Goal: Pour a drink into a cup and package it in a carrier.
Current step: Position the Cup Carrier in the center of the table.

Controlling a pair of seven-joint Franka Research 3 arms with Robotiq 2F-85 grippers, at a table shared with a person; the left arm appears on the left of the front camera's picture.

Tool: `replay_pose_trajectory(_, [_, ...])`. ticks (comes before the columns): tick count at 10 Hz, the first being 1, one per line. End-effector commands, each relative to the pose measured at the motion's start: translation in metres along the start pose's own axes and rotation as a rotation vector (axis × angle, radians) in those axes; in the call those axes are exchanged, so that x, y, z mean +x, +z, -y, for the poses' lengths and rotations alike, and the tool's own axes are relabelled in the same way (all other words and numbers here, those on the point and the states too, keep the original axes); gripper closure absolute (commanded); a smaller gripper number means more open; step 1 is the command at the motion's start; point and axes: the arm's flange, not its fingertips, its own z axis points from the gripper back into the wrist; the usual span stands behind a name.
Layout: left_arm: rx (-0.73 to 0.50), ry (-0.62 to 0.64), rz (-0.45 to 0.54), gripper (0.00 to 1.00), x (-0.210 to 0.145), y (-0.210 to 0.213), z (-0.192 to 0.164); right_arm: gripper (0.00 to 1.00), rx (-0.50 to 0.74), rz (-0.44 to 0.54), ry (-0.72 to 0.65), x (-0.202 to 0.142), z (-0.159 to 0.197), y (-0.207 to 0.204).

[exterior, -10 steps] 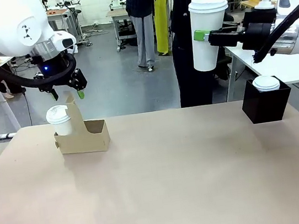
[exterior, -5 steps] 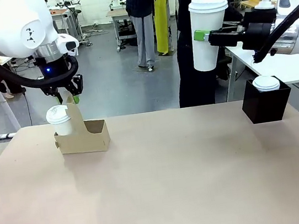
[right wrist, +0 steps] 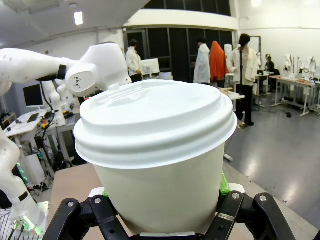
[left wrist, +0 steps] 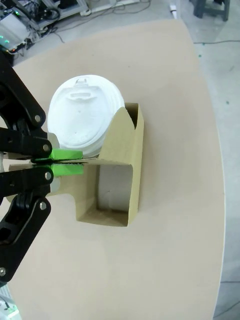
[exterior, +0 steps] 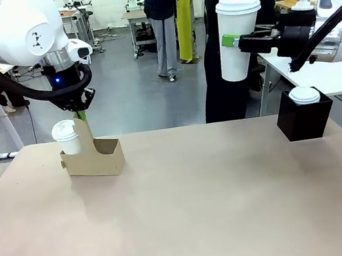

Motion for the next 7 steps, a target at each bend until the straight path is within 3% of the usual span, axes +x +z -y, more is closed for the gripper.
replay_pose_trajectory(1, [0.015, 0.040, -0.014, 1.00, 0.002, 0.001, 0.004, 0.20, -0.002, 0.003, 0.008, 0.004, -0.001, -0.003])
replay_pose_trajectory(2, [-0.002, 0.115, -0.042, 1.00, 0.003, 0.000, 0.004, 0.20, -0.002, 0.003, 0.008, 0.004, -0.001, -0.003])
replay_pose_trajectory(3, [0.000, 0.007, -0.001, 1.00, 0.000, 0.000, 0.000, 0.20, -0.002, 0.003, 0.008, 0.004, -0.001, -0.003])
replay_pose_trajectory(7, [-0.018, 0.081, 0.007, 0.98, -0.008, 0.013, -0.003, 0.20, -0.002, 0.003, 0.008, 0.004, -0.001, -0.003])
